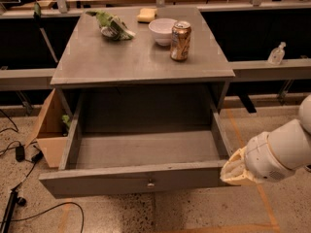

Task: Close top drawer

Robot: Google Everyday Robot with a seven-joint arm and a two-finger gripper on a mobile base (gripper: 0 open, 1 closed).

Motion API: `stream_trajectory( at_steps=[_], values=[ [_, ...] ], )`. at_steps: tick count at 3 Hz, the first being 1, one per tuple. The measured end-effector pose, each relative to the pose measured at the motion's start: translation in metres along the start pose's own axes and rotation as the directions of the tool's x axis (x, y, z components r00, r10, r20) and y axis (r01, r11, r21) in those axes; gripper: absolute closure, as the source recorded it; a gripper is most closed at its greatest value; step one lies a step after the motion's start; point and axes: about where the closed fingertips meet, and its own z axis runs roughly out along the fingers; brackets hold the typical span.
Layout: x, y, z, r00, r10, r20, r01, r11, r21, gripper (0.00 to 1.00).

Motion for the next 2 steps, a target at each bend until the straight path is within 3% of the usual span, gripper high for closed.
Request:
stream_trajectory(
  at_steps=[1,2],
  values=[
    [0.006,0.007,0.034,0.999,-0.031,0.031,0.032,0.9993,-0.020,1.00],
    [0.007,0.003,0.061,0.995,-0.091,0.041,0.091,0.9959,0.006,1.00]
  ],
)
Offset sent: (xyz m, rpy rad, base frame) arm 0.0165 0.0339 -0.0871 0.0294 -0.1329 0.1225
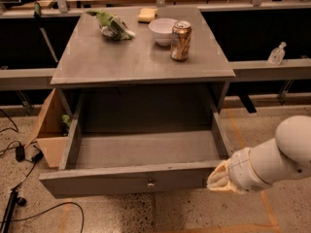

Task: Close top drawer

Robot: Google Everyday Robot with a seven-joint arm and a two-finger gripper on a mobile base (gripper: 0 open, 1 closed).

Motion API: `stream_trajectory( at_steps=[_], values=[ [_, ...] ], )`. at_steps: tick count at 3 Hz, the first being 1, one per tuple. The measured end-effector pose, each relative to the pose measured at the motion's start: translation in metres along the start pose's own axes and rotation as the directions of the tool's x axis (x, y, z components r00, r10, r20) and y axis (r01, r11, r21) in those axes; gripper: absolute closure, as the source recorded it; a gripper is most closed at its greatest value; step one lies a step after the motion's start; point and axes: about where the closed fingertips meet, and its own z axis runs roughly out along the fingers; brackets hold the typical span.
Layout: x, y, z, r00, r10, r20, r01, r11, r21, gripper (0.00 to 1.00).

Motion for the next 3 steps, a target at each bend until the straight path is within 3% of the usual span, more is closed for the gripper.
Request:
stream_trajectory(
  at_steps=[1,2,3],
  values=[
    [0.000,-0.016,0.018,0.996,-0.082,-0.027,0.084,0.9938,0.074,1.00],
    [-0.003,-0.036,0.034,0.988,-0.142,-0.066,0.150,0.9775,0.148,1.00],
    [-0.016,-0.059,0.045,0.978,-0.186,-0.096,0.204,0.9502,0.236,1.00]
  ],
)
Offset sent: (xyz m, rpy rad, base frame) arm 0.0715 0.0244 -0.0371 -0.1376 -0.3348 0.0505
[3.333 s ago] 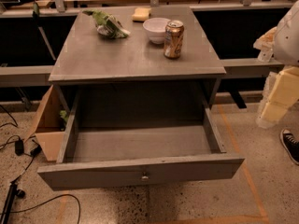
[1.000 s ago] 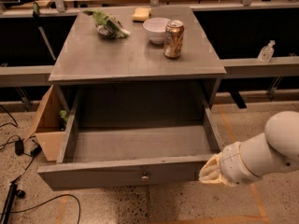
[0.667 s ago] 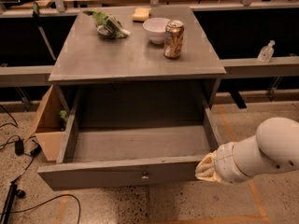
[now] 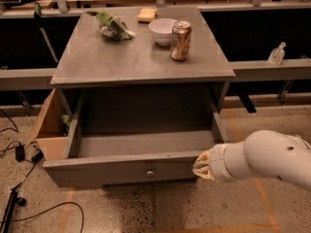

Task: Close top drawer

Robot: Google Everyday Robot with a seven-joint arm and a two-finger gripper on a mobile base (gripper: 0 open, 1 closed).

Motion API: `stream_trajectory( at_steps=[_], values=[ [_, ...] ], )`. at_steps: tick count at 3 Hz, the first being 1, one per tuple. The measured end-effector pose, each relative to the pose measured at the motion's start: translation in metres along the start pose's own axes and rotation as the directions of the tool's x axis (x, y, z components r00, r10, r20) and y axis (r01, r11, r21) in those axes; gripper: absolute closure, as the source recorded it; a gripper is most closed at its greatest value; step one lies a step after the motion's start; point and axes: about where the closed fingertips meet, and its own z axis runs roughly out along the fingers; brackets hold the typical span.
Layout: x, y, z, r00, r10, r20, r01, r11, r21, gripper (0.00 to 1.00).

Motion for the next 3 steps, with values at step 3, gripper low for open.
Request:
stream_trajectory(
  at_steps=[3],
  values=[
    [-0.001,-0.107,0.033,0.993,-0.096,-0.070,0.109,0.9738,0.200,1.00]
  ],
)
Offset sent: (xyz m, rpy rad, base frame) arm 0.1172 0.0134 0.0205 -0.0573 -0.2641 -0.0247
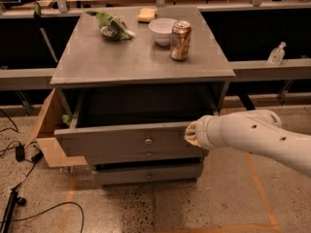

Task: Close top drawer

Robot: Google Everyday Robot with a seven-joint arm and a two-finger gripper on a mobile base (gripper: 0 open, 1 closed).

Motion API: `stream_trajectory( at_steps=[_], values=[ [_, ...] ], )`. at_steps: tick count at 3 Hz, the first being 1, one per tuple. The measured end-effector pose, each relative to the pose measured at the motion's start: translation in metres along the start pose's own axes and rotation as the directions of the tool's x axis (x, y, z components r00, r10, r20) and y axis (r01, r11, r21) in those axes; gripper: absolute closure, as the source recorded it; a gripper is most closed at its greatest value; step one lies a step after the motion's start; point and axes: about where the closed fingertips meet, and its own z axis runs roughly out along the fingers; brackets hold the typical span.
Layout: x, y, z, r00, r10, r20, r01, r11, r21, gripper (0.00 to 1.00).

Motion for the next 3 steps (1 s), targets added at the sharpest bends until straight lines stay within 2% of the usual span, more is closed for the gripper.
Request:
stream_trajectory(
  at_steps=[1,3],
  values=[
    [0.009,-0.026,0.022,0.999,-0.027,-0.027,0.027,0.9995,0.018,1.00],
    [0.012,-0.056,0.066,0.996,-0.073,-0.060,0.073,0.9973,-0.004,1.00]
  ],
)
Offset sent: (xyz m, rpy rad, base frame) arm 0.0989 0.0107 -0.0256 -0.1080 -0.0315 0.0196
